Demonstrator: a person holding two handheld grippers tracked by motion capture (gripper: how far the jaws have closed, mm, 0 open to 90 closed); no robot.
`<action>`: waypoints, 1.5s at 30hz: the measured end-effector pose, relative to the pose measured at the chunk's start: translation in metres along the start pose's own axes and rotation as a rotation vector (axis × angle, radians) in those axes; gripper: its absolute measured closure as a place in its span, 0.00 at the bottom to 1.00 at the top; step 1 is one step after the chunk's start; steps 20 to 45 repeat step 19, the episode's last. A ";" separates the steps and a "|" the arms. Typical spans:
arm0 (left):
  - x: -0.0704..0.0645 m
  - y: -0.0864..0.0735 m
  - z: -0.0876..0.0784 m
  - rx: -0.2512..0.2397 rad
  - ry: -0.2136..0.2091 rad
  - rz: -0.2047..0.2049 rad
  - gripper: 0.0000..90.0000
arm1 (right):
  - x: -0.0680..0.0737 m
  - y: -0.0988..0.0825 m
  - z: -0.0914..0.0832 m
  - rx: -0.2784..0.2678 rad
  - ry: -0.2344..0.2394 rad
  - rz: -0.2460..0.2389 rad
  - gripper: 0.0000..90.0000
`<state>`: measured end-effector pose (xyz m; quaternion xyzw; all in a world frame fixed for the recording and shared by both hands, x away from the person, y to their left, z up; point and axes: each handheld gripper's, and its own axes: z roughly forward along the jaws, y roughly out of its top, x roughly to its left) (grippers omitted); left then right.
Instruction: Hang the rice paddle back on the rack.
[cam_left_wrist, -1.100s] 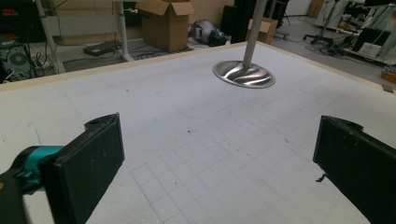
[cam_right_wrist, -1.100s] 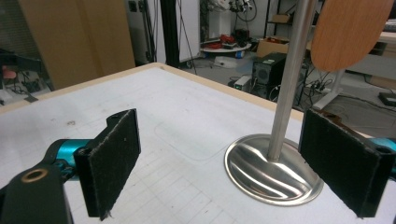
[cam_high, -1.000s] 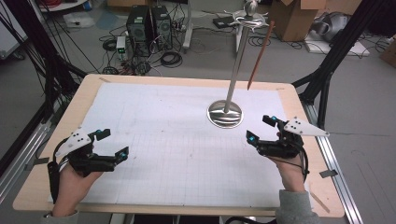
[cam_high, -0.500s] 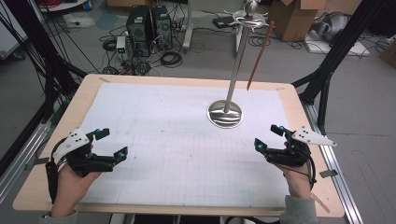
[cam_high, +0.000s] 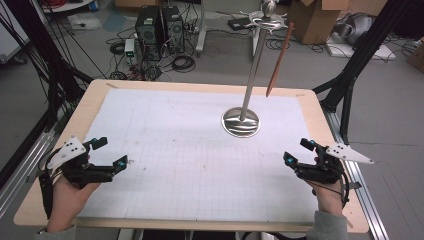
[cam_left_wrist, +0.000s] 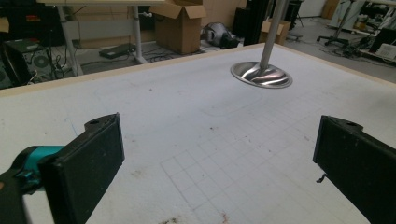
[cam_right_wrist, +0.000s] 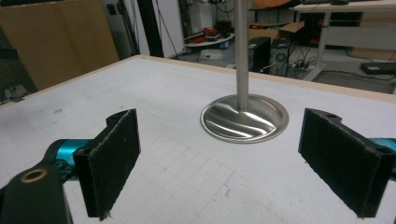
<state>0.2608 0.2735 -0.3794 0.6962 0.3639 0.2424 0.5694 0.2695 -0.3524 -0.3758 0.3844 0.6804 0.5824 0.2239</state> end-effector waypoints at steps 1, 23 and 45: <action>0.001 -0.001 0.000 0.000 0.006 -0.006 0.03 | 0.000 0.000 0.000 0.000 0.000 0.000 0.13; 0.020 -0.014 -0.005 0.016 0.074 -0.050 0.03 | -0.029 -0.018 -0.021 -0.013 -0.133 0.053 0.13; 0.020 -0.014 -0.005 0.016 0.074 -0.050 0.03 | -0.029 -0.018 -0.021 -0.013 -0.133 0.053 0.13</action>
